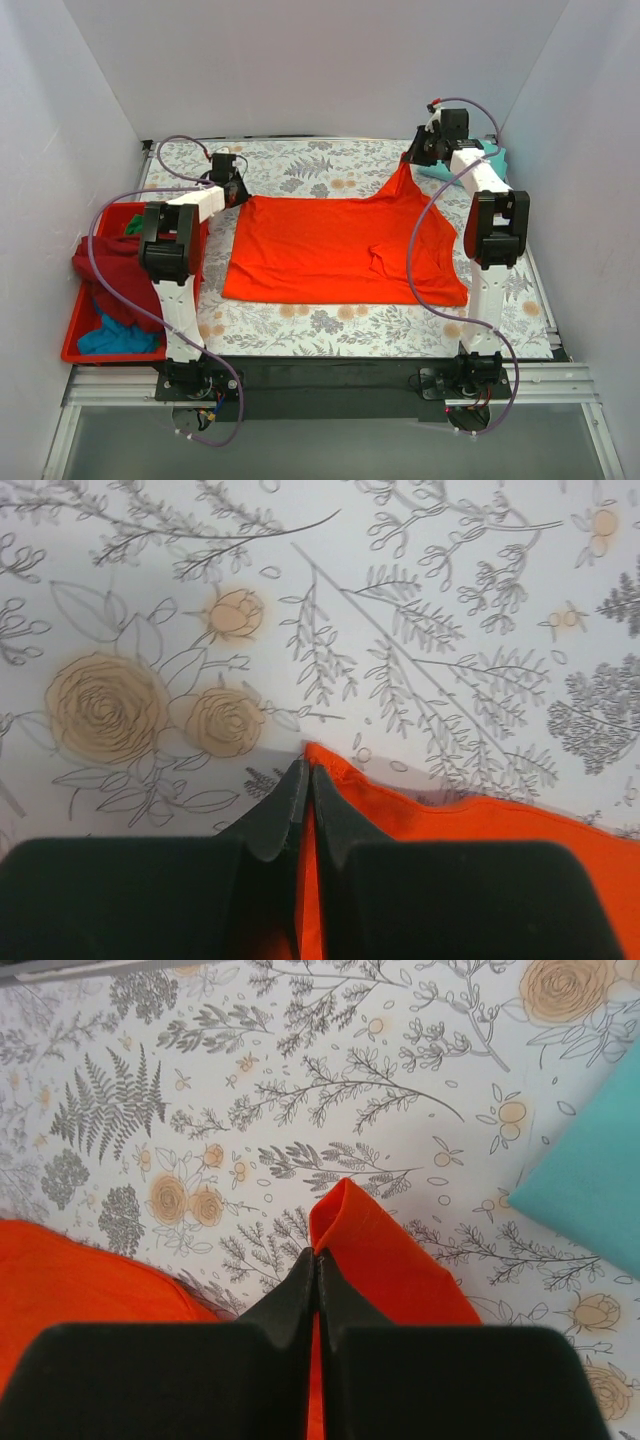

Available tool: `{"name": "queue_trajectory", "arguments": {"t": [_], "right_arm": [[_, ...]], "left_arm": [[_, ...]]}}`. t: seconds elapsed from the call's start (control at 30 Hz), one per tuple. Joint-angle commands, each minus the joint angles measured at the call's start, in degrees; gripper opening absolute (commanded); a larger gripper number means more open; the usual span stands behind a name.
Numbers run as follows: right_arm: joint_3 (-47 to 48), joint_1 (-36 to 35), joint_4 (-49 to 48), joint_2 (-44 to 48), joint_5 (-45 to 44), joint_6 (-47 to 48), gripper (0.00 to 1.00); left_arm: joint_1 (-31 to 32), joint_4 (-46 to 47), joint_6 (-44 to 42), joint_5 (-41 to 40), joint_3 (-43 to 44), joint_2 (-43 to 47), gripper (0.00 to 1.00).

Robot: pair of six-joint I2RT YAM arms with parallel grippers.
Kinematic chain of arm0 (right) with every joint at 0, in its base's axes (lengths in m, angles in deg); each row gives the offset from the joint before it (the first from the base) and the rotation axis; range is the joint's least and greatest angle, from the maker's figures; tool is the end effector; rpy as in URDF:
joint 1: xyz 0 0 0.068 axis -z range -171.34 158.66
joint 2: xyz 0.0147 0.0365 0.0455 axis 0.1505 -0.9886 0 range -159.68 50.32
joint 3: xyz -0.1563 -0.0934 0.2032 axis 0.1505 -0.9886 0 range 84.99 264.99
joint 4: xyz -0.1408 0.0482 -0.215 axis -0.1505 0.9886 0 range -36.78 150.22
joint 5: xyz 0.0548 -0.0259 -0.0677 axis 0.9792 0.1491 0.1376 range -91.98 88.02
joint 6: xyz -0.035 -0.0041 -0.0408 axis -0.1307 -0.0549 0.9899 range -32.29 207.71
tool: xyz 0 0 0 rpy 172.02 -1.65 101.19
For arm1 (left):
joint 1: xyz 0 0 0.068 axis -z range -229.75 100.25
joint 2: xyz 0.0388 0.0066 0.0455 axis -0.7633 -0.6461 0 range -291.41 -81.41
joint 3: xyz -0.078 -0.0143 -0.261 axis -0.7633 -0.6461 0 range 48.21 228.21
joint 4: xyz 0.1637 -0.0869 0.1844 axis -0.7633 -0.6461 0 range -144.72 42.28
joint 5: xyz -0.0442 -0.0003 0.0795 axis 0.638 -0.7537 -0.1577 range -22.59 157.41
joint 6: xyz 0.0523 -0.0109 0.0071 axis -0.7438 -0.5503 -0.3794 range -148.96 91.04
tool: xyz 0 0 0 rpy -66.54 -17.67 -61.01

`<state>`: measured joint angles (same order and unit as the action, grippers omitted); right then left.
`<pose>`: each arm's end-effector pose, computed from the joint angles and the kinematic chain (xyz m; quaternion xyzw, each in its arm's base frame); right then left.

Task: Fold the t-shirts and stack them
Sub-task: Fold the tshirt

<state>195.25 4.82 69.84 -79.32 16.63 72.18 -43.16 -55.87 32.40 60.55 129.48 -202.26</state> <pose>0.5247 0.0466 0.2288 0.0166 0.8822 0.2174 0.4173 0.4536 -0.0481 0.1494 -0.4474 0.8168 -0.1549 0.3297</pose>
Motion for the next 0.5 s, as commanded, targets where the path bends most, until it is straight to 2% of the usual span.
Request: {"name": "queue_trajectory", "arguments": {"t": [0.0,0.23,0.33,0.47], "right_arm": [[3.9,1.64,-0.63,1.77,1.95,-1.17,0.01],[12.77,3.13,0.25,-1.48,4.76,-2.4,0.01],[15.16,3.22,1.04,-1.67,5.21,-2.75,0.01],[10.97,3.22,1.04,2.54,5.12,-2.4,0.01]], "left_arm": [[-0.17,2.07,0.25,4.56,3.45,-0.61,0.0],[-0.17,5.07,1.3,12.03,9.68,-2.01,0.0],[-0.17,5.24,0.69,10.99,11.98,-1.66,0.0],[-0.26,6.73,-0.98,9.75,10.05,0.88,0.0]]}}
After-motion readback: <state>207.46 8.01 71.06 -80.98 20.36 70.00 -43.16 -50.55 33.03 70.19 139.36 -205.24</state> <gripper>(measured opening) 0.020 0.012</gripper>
